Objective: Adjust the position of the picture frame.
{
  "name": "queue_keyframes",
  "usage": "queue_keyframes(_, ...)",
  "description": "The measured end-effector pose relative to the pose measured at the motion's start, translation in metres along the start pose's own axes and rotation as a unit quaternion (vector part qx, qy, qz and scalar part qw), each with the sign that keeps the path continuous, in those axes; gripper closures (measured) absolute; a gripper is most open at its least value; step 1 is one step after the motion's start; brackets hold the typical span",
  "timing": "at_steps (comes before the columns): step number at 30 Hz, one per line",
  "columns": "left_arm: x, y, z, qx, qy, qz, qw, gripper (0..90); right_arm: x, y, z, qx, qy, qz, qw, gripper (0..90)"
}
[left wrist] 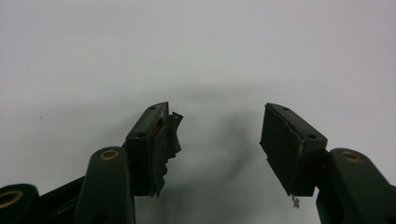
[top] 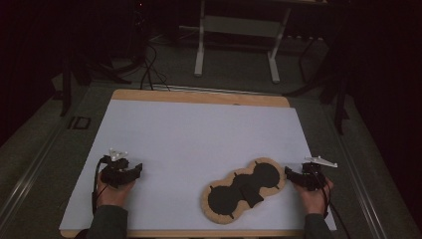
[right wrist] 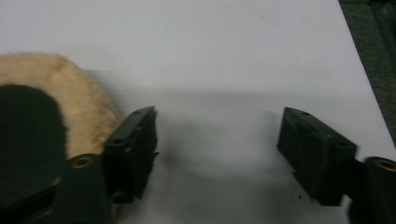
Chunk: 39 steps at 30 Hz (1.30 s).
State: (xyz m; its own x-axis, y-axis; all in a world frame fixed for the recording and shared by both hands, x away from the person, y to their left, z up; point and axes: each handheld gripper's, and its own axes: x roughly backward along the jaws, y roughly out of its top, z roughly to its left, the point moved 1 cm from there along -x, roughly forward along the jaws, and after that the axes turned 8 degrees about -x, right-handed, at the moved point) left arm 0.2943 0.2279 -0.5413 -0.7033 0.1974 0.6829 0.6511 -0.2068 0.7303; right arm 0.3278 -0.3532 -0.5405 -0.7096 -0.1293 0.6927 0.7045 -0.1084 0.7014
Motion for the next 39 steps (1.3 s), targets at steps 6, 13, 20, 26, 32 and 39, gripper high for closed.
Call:
queue_keyframes(6, 0.006, 0.002, -0.006, 0.005, -0.028, -0.014, 0.9995, 43.8, 0.008, 0.002, 0.006, 0.024, 0.023, -0.011, 0.9994, 33.4)
queue_keyframes(13, 0.011, 0.005, -0.012, 0.005, -0.053, -0.03, 0.9981, 46.1, 0.011, 0.003, 0.011, 0.042, 0.035, -0.017, 0.9984, 35.9)
queue_keyframes(20, 0.021, 0.012, -0.024, -0.04, -0.056, -0.052, 0.9963, 47.3, 0.018, 0.004, 0.013, 0.045, 0.065, -0.025, 0.9966, 36.8)
queue_keyframes(26, 0.022, 0.013, -0.037, -0.065, -0.073, -0.047, 0.9941, 49.6, 0.02, 0.004, 0.021, 0.066, 0.085, -0.019, 0.994, 37.9)
queue_keyframes(32, 0.026, 0.015, -0.049, -0.075, -0.101, -0.056, 0.9905, 56.7, 0.019, 0.003, 0.021, 0.068, 0.097, -0.014, 0.9929, 41.4)
queue_keyframes(39, 0.029, 0.018, -0.07, -0.106, -0.126, -0.058, 0.9847, 64.3, 0.022, 0.003, 0.022, 0.069, 0.107, -0.017, 0.9917, 47.7)
